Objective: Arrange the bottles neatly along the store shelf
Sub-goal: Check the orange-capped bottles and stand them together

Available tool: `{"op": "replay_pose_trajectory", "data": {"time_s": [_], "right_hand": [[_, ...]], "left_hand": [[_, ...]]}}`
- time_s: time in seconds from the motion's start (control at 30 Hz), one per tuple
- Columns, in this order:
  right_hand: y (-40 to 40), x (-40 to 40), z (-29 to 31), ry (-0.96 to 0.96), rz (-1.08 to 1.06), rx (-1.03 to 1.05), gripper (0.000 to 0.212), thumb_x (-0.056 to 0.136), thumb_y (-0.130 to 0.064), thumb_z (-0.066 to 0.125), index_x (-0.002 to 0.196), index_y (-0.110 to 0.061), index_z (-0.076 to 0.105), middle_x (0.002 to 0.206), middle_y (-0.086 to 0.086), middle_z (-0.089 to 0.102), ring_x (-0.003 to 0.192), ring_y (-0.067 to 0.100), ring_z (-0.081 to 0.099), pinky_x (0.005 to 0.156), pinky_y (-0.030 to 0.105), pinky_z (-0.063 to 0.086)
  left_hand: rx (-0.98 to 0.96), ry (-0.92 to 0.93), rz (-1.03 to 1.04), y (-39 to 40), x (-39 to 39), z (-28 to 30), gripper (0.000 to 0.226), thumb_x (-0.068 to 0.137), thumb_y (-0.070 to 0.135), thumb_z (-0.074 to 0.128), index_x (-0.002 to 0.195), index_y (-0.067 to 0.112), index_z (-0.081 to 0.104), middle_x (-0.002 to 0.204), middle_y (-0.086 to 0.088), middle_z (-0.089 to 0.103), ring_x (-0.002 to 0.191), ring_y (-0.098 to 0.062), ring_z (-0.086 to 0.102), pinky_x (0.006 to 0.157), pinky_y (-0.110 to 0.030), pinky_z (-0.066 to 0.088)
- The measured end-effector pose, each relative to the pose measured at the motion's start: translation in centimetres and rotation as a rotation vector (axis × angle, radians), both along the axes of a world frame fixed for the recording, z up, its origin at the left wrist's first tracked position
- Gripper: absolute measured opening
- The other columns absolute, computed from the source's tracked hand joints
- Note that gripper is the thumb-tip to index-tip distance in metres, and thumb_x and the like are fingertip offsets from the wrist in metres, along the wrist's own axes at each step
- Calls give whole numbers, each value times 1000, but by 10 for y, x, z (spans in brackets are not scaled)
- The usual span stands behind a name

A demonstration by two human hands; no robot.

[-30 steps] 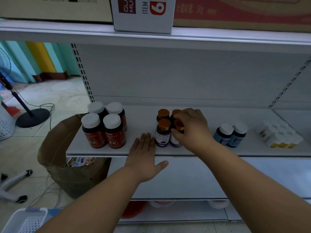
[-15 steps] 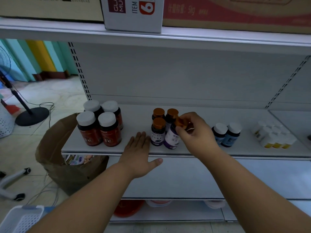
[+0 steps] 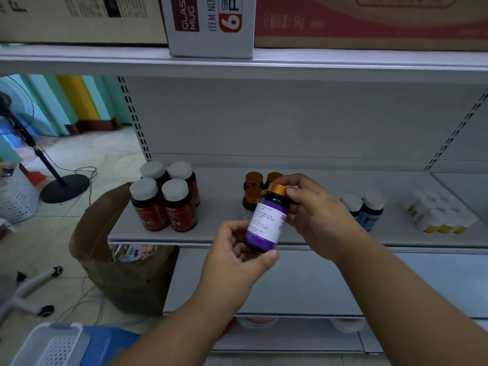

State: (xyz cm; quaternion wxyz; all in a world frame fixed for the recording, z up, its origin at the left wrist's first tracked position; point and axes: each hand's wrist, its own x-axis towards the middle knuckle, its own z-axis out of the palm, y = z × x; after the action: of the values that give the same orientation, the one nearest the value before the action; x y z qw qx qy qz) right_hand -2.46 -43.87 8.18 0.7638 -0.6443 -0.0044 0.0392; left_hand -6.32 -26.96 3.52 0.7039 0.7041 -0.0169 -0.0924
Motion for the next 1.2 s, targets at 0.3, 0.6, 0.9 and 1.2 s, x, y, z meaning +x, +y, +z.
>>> {"op": "replay_pose_trajectory", "data": {"time_s": [0.3,0.6,0.9,1.2], "right_hand": [[2,-7,8,-8,16,127,32,84,-23,60,112,-8,60,102,10,70,94,23,67,75,32,53],[-1,-14,19,-21,91,237,34,96,-5,37,124,1,57,117,24,64,100,36,66,83,40,57],[4,-13,18,-38,-25,61,30,95,-24,51,120,-13,62,102,6,73,91,17,70,83,33,55],[-7,-18,19,-105,3,-76,23,90,-6,60,112,-12,63,99,4,70,92,19,66,74,28,52]], "left_hand": [[-220,53,-38,-2,-10,10,53,70,18,82,115,16,56,101,-2,74,92,-19,72,80,-30,58],[-511,182,-141,-9,-14,2,51,84,36,54,121,1,62,108,-26,68,89,-31,67,78,-38,56],[-414,110,-137,-10,-8,11,48,78,21,70,121,7,57,102,-12,72,89,-24,69,72,-31,55],[-619,363,-186,-9,-6,12,48,89,29,46,129,5,59,119,-28,65,96,-36,68,81,-39,59]]}}
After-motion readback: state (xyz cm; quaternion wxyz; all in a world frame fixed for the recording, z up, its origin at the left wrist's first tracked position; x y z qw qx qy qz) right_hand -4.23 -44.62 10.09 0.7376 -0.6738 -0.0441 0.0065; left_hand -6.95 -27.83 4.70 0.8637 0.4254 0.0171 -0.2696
